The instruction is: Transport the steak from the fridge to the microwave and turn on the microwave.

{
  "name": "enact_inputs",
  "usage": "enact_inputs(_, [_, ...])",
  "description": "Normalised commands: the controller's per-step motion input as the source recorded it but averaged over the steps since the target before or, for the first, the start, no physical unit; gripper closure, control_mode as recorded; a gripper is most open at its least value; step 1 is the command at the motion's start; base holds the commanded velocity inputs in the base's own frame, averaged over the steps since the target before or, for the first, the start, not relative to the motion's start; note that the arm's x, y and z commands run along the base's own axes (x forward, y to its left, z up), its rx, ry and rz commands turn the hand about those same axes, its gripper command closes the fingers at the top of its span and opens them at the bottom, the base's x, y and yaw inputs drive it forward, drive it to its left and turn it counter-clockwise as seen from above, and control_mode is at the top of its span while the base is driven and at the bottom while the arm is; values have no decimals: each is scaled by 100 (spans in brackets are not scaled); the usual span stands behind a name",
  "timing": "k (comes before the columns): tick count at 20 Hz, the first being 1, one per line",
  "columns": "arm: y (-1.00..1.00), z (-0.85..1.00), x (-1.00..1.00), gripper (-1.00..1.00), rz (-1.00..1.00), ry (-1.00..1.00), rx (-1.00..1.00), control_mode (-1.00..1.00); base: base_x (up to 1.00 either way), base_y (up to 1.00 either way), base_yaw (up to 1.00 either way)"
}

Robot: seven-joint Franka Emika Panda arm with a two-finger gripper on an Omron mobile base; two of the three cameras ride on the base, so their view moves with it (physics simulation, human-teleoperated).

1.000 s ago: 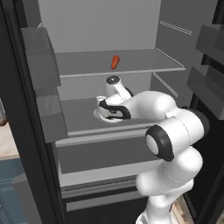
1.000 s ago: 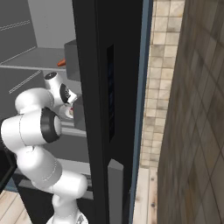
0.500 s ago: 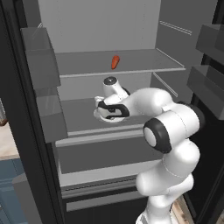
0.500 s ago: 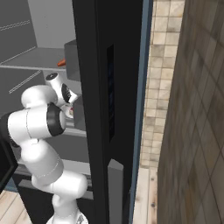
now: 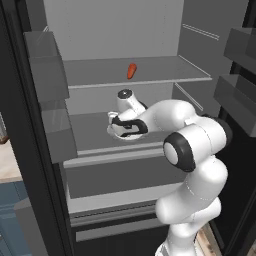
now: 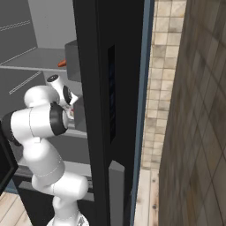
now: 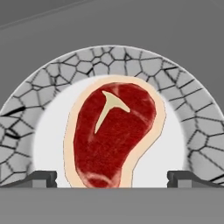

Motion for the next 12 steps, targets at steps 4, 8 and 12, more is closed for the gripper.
enact_inputs(4, [0, -15, 0, -100, 0, 0, 0, -100, 0, 0, 0])
enact_inputs(8, [0, -13, 8, -100, 0, 0, 0, -100, 0, 0, 0])
enact_inputs(12, [0, -10, 10, -100, 0, 0, -1, -100, 0, 0, 0])
